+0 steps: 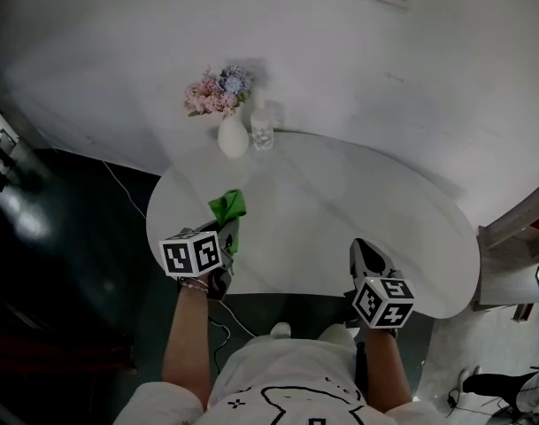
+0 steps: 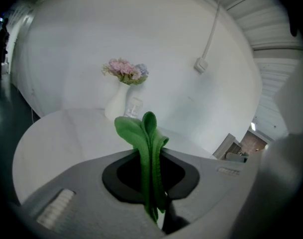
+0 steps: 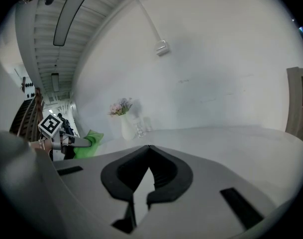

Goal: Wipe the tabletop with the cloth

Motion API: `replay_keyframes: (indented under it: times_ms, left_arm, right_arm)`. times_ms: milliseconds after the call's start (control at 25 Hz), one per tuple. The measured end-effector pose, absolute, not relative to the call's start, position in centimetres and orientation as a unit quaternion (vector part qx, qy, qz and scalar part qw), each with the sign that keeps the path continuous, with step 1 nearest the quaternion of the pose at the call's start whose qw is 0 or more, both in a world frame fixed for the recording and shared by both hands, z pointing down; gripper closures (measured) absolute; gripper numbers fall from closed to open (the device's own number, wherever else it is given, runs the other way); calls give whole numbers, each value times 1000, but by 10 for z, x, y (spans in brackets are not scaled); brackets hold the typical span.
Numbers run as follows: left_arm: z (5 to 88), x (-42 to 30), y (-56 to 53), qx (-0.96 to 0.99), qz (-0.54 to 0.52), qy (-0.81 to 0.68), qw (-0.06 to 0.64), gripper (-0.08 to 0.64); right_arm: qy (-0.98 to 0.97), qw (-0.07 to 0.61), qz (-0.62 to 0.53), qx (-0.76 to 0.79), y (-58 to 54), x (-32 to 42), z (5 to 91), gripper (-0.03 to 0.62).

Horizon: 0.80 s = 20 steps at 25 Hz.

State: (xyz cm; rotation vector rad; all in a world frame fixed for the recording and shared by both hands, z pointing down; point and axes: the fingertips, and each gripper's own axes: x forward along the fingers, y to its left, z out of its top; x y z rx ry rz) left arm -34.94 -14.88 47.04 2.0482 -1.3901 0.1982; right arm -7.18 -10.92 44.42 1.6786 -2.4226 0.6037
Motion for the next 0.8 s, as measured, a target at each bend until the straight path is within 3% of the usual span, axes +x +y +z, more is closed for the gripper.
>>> replay_keyframes:
  times_ms: [400, 800]
  left_arm:
    - [499, -437, -118, 718, 102, -608, 323, 509]
    - [541, -505, -95, 659, 174, -649, 336, 509]
  right_arm:
    - [-830, 90, 202, 511, -115, -118, 456, 597]
    - [-827, 107, 203, 512, -112, -119, 465, 597]
